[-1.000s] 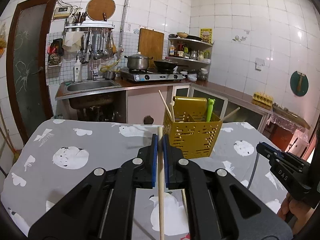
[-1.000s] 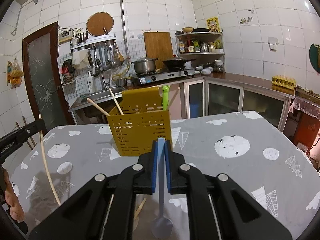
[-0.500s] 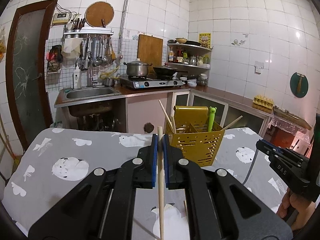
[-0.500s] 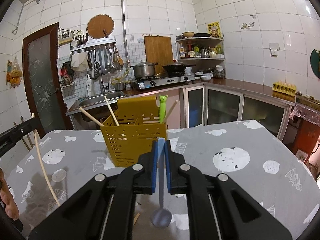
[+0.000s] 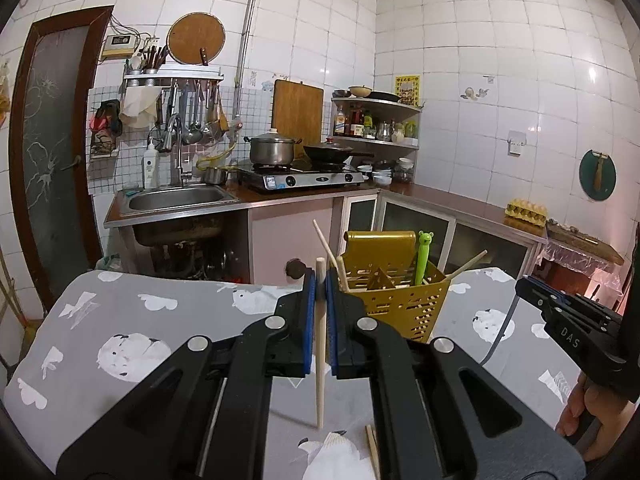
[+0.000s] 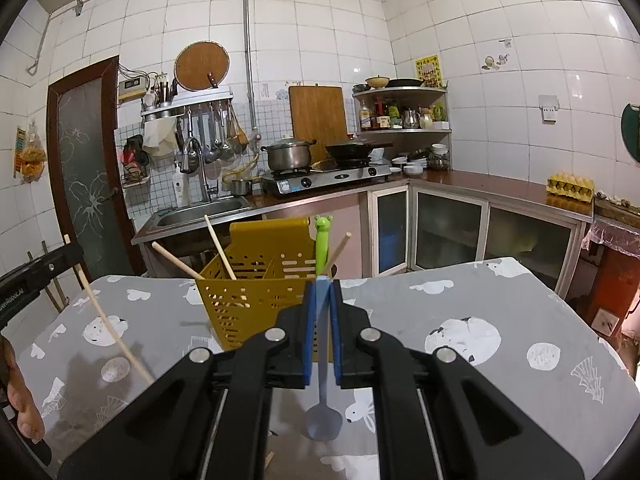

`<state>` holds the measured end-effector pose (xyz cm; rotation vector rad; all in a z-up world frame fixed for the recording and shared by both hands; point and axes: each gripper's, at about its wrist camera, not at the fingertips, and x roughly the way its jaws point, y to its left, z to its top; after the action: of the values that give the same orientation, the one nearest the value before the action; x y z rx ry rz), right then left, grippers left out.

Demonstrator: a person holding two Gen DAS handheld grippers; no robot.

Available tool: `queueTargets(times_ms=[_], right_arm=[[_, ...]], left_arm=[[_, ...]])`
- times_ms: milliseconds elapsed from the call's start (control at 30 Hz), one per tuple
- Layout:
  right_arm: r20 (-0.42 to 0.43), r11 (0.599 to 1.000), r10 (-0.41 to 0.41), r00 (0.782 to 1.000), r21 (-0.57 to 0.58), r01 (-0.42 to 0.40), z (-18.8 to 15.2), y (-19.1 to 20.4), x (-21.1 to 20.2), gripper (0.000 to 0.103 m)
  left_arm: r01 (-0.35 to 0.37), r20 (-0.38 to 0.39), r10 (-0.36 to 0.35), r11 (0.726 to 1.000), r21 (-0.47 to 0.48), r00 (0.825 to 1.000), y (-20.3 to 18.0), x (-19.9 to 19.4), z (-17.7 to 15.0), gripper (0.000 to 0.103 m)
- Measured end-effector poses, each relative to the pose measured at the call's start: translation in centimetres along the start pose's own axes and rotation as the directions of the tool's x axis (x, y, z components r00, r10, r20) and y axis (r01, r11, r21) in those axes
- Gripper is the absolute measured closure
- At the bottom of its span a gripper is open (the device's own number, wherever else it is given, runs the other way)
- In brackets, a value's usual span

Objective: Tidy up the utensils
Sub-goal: 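Lift and carry the chopstick and spoon with both grippers, lowering them into the holder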

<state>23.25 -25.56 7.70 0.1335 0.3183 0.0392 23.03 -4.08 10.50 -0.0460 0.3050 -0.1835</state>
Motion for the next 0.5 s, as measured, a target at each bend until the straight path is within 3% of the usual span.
queueTargets(times_ms=[500], right_arm=[[-0.003, 0.999, 0.035, 0.999, 0.014, -0.035, 1.8, 0.2, 0.4, 0.096]], left_arm=[[0.052, 0.05, -0.052, 0.999, 0.002, 0.997, -1.6, 0.0, 2.9, 0.099]])
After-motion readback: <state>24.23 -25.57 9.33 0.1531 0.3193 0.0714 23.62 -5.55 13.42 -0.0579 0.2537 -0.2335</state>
